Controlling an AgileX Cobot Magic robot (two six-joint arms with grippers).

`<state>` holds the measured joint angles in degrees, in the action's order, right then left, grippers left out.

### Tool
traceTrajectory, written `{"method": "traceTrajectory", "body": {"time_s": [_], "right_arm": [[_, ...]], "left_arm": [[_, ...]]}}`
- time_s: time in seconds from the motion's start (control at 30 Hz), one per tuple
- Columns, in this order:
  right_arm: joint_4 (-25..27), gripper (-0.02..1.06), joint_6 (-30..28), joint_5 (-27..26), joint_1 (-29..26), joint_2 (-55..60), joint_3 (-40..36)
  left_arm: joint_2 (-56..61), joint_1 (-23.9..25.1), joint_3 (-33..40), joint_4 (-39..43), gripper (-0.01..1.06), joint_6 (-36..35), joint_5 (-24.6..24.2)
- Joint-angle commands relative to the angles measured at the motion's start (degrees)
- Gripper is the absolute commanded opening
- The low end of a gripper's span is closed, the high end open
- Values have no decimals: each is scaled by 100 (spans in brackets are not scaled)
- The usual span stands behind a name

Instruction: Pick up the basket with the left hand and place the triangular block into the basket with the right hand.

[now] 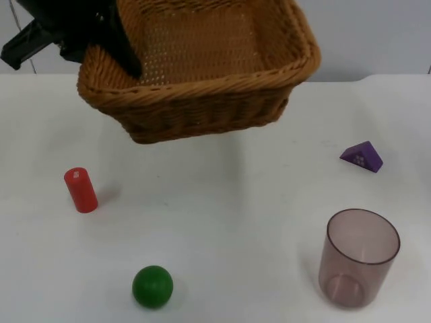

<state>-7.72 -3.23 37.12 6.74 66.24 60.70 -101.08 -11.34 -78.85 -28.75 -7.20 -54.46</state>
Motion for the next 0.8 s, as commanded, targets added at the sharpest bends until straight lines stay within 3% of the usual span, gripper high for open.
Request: {"method": "traceTrajectory", "body": {"time_s": [0.0, 0.33, 0.43, 0.5, 0.67, 0.77], "right_arm": [[251, 105, -514, -230, -19, 337, 25], [534, 105, -1298, -1287, -19, 2409, 25], [1034, 105, -2056, -1674, -19, 3112, 51], [1255, 105, -2412, -1730, -19, 3539, 197], [1297, 105, -2619, -1589, -19, 4260, 788], [1710, 105, -3106, -1372, -19, 4566, 1186]], "left_arm": [[95, 13, -20, 106, 0, -230, 116], [95, 13, -20, 286, 0, -230, 78], [95, 13, -20, 244, 0, -230, 78], [95, 0, -20, 243, 0, -230, 78], [95, -1, -20, 243, 0, -219, 78], [95, -1, -20, 243, 0, -208, 78]]}}
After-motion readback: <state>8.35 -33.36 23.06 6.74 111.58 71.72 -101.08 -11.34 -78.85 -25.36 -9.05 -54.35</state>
